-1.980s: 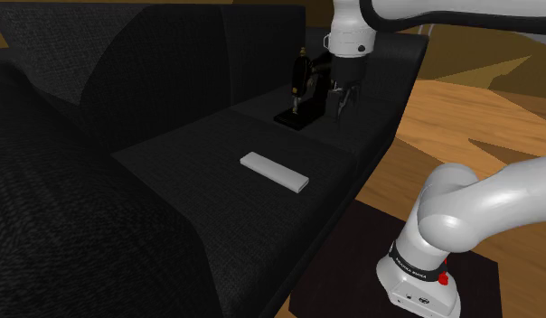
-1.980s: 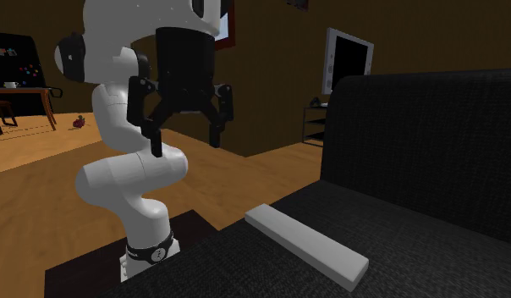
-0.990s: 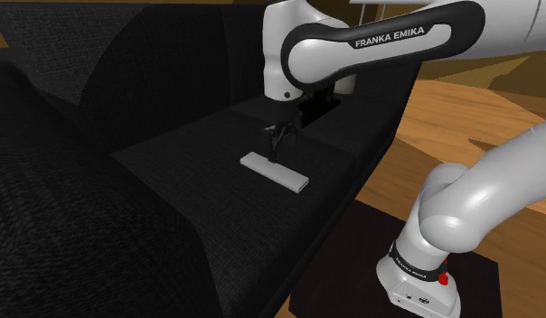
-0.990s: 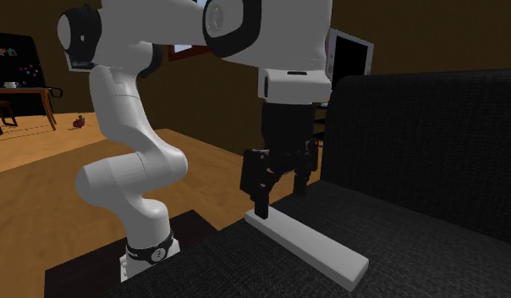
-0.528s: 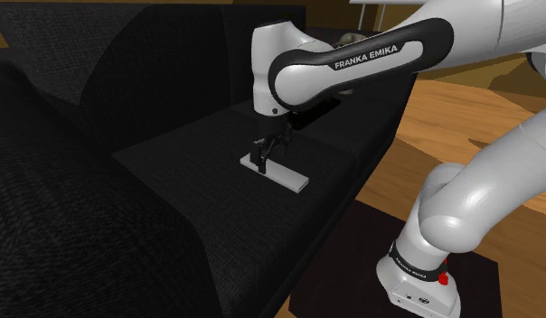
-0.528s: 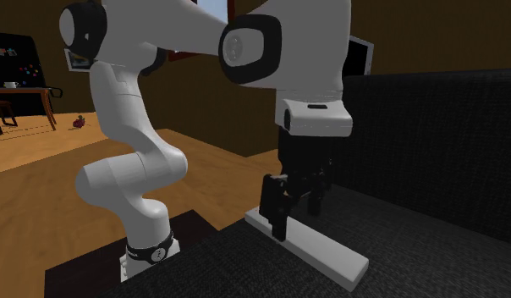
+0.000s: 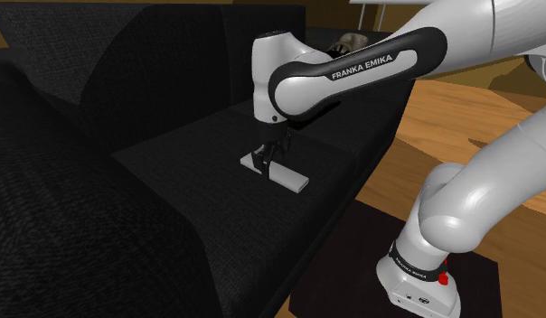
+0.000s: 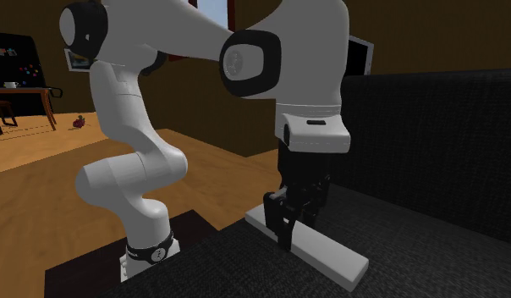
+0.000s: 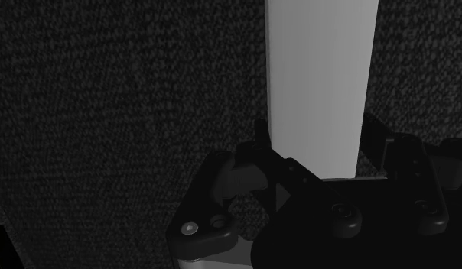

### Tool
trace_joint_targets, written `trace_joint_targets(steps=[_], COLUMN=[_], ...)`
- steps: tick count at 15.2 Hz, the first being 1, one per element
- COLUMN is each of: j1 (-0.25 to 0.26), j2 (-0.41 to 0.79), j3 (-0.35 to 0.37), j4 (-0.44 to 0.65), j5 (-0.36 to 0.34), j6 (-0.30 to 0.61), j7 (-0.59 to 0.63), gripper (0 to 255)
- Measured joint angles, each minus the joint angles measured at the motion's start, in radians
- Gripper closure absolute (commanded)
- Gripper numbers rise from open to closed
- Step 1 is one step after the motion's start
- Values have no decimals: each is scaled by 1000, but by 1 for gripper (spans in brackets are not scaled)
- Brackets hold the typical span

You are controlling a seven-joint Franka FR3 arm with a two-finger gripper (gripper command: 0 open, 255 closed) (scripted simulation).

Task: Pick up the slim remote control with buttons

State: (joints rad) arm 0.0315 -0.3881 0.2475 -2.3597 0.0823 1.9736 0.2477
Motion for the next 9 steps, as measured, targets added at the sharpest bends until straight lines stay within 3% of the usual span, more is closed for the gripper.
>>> trace_joint_targets(steps=[9], j1=[0], j2=[-8], j3=[-3], j4=[22], j5=[0], j6=[-31], j7=[-1], gripper=[255])
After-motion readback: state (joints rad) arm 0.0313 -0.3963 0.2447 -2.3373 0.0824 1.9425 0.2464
